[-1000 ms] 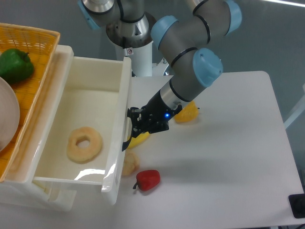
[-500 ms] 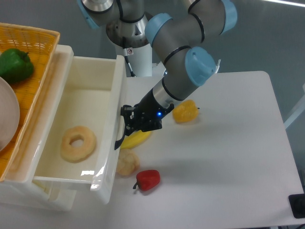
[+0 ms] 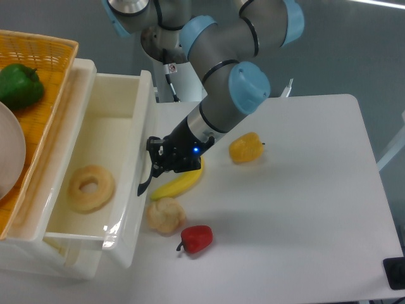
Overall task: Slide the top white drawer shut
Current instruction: 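Push the drawer front inward with the gripper until it shuts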
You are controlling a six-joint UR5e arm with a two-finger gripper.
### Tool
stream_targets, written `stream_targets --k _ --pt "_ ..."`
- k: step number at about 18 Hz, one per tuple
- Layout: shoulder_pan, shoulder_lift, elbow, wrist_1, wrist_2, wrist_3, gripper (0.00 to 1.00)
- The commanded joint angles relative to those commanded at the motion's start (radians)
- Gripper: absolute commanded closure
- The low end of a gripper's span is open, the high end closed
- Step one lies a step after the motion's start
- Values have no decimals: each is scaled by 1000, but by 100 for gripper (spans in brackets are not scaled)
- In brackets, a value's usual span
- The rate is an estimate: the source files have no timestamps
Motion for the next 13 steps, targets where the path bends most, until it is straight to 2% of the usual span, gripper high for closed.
stream_targets --k 13 --pt "-84 -1 -6 8 5 -38 97"
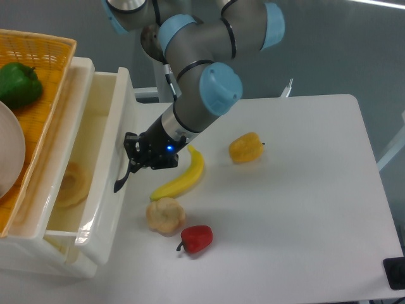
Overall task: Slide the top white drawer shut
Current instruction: 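Push the drawer front inward with the gripper until it shuts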
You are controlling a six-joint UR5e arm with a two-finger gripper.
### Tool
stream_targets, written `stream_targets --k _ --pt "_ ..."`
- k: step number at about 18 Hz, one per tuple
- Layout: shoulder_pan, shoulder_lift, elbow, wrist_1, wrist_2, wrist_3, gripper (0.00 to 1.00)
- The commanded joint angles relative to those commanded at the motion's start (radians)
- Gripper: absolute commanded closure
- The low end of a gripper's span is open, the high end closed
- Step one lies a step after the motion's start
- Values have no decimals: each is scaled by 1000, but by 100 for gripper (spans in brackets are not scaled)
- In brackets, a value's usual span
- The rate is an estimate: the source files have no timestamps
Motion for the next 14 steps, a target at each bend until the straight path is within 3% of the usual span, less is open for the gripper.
stream_targets --k 14 --pt "-66 -14 5 9 -5 -58 97"
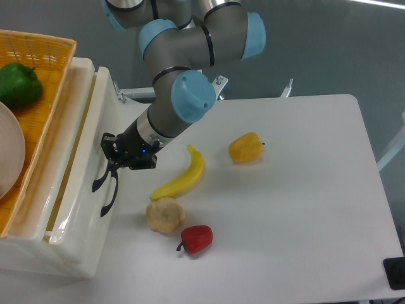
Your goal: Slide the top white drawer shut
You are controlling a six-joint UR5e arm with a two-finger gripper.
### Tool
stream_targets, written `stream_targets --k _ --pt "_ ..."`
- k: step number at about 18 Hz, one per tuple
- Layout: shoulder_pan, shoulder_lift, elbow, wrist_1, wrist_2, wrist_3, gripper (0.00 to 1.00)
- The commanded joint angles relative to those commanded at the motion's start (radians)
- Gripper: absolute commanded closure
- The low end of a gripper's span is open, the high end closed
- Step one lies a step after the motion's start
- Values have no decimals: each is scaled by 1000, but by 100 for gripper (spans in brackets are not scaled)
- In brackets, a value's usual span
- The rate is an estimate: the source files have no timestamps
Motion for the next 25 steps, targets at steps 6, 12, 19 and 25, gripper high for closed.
stream_targets --k 6,12,19,25 --pt "-20 -9 0 40 0 -48 97" --pt "6 -12 9 54 6 -34 96" --pt "123 -32 44 52 126 40 93" --pt "213 -87 109 63 161 159 85"
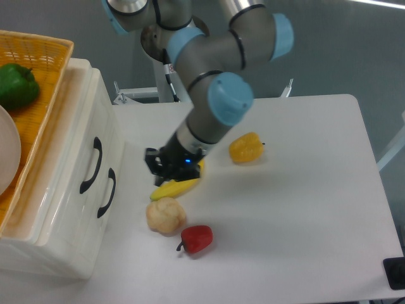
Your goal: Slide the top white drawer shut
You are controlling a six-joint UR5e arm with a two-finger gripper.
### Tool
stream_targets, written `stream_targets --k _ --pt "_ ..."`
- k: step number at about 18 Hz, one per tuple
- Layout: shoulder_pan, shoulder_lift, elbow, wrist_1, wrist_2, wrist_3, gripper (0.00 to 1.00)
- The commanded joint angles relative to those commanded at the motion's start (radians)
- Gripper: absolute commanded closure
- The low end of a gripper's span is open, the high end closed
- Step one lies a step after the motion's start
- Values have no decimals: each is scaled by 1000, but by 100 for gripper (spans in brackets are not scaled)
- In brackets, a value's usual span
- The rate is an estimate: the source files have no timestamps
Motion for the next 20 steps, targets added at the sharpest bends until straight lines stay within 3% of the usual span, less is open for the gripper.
stream_targets --k 5,8,14,17,20 --pt "80 -18 3 66 30 83 85" --pt "130 -18 2 69 93 95 84" --pt "238 -49 -9 69 153 259 76" --pt "275 -87 -8 81 210 322 72" --pt "302 -143 -6 136 310 362 67"
